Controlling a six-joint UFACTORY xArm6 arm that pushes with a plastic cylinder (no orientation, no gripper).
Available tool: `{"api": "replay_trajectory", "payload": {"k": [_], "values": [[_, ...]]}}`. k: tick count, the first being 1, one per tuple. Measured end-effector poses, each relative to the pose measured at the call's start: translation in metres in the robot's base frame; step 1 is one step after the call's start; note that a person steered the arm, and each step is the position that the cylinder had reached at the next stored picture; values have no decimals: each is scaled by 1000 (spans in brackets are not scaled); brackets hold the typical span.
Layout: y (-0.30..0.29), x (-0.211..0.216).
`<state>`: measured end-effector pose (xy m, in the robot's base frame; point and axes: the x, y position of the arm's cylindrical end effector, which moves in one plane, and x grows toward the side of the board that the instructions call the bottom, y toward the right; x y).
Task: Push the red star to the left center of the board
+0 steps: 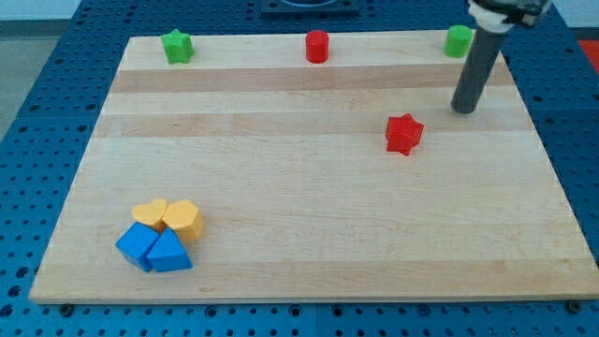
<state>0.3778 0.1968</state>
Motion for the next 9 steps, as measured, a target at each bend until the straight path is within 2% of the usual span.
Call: {"api": "replay_trajectory", "payload": {"k": [2,4,7,9], "values": [[-61,64],[-96,46],[-61,9],[-101,6]]}}
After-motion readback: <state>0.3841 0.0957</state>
